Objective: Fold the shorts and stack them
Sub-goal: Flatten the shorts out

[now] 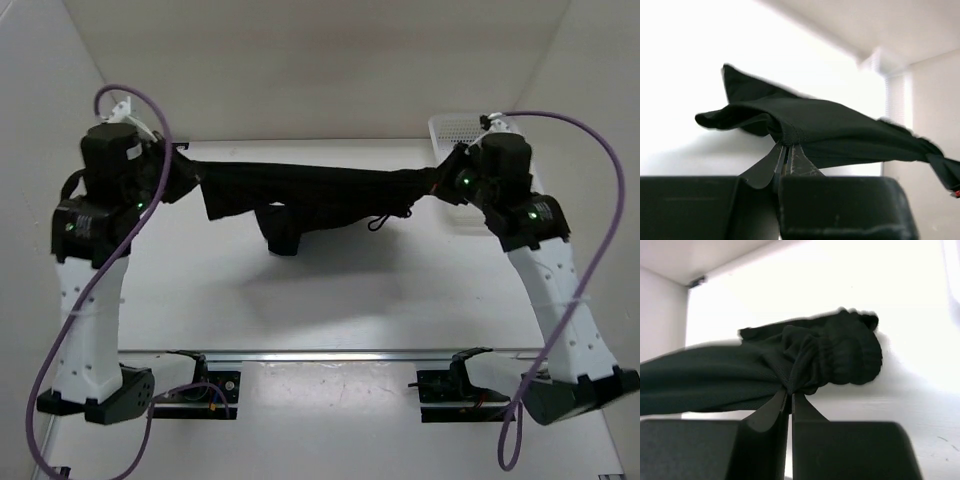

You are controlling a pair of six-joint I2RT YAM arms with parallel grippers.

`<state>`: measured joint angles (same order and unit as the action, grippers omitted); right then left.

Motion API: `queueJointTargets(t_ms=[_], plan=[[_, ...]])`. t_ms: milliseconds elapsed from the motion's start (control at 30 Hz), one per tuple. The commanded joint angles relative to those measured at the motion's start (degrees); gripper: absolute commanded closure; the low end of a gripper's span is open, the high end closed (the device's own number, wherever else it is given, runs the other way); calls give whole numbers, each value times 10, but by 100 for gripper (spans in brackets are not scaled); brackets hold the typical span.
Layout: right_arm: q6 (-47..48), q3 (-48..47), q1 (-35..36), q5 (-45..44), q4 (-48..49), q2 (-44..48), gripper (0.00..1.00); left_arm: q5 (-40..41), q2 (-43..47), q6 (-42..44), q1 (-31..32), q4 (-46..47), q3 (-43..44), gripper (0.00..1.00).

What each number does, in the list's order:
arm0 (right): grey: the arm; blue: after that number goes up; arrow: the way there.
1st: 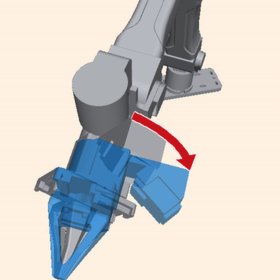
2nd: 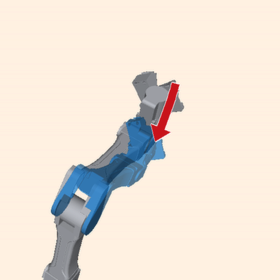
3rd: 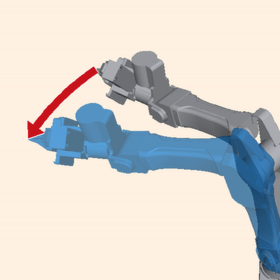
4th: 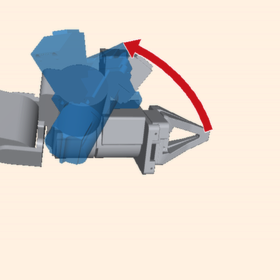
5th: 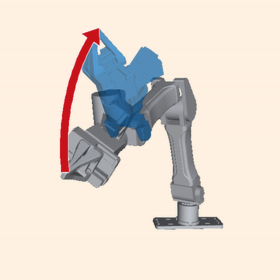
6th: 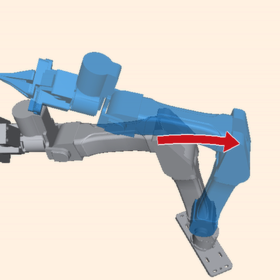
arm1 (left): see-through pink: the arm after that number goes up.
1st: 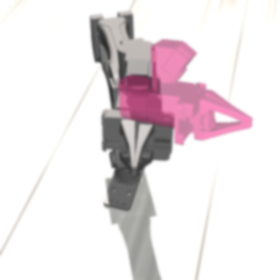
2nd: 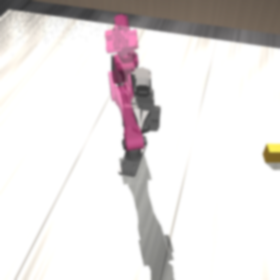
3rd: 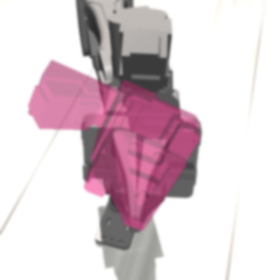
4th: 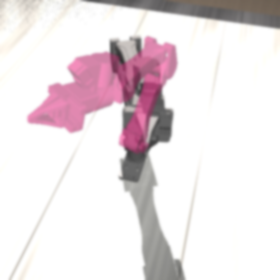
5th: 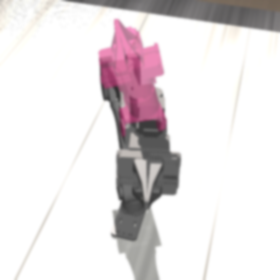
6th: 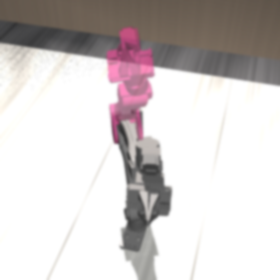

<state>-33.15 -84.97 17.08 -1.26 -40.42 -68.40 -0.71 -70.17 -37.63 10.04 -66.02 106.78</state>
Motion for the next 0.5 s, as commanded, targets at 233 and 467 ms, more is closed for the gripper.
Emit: queueJointTargets(t_ms=[233,467], plan=[[94,-141,-5,20,-144,156,100,30,137,17,-7,-33,92,90],[99,-261,-5,25,-209,186,100,51,150,33,-7,-86,252,90]])
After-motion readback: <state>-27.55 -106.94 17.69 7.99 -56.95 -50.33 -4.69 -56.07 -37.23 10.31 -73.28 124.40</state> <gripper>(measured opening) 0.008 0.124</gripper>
